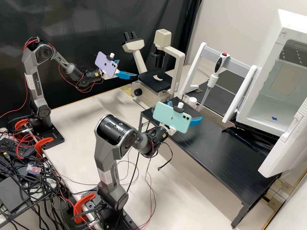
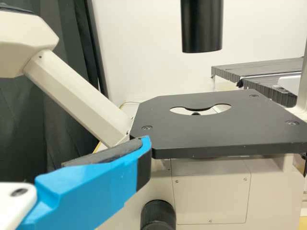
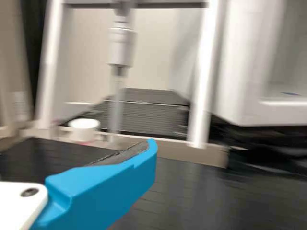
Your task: Move the petri dish to the incubator
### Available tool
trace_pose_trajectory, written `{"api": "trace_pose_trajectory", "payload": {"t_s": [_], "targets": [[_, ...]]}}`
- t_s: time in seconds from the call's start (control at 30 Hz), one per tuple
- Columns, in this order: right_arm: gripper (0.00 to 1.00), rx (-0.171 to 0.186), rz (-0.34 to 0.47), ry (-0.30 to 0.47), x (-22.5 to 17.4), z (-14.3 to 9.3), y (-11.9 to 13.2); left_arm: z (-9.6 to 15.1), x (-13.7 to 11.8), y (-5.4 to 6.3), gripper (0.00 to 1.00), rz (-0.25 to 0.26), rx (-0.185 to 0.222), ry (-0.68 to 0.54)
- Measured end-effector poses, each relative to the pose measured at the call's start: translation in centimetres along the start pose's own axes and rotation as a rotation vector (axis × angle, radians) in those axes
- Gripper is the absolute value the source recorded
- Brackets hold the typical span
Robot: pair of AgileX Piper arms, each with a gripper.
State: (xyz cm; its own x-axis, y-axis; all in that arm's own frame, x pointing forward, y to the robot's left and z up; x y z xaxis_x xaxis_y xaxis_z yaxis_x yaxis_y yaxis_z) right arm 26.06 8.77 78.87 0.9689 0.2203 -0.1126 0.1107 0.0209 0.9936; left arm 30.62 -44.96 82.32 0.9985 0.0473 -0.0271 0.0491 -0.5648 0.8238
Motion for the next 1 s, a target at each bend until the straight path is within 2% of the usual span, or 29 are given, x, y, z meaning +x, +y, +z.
{"api": "trace_pose_trajectory", "payload": {"t_s": [0.13,0.3,0.7,1.0], "targets": [[1.0,-0.028,-0.075,0.049,0.2,-1.1,-2.2,0.0,0.0,0.0,1.0,0.0,0.0,0.0],[1.0,-0.046,-0.153,0.054,0.4,-1.2,-4.4,0.0,0.0,0.0,1.0,0.0,0.0,0.0],[1.0,-0.034,-0.153,0.051,0.7,-0.6,-5.6,0.0,0.0,0.0,1.0,0.0,0.0,0.0],[1.0,-0.043,-0.125,0.068,0.7,-0.6,-4.5,0.0,0.0,0.0,1.0,0.0,0.0,0.0]]}}
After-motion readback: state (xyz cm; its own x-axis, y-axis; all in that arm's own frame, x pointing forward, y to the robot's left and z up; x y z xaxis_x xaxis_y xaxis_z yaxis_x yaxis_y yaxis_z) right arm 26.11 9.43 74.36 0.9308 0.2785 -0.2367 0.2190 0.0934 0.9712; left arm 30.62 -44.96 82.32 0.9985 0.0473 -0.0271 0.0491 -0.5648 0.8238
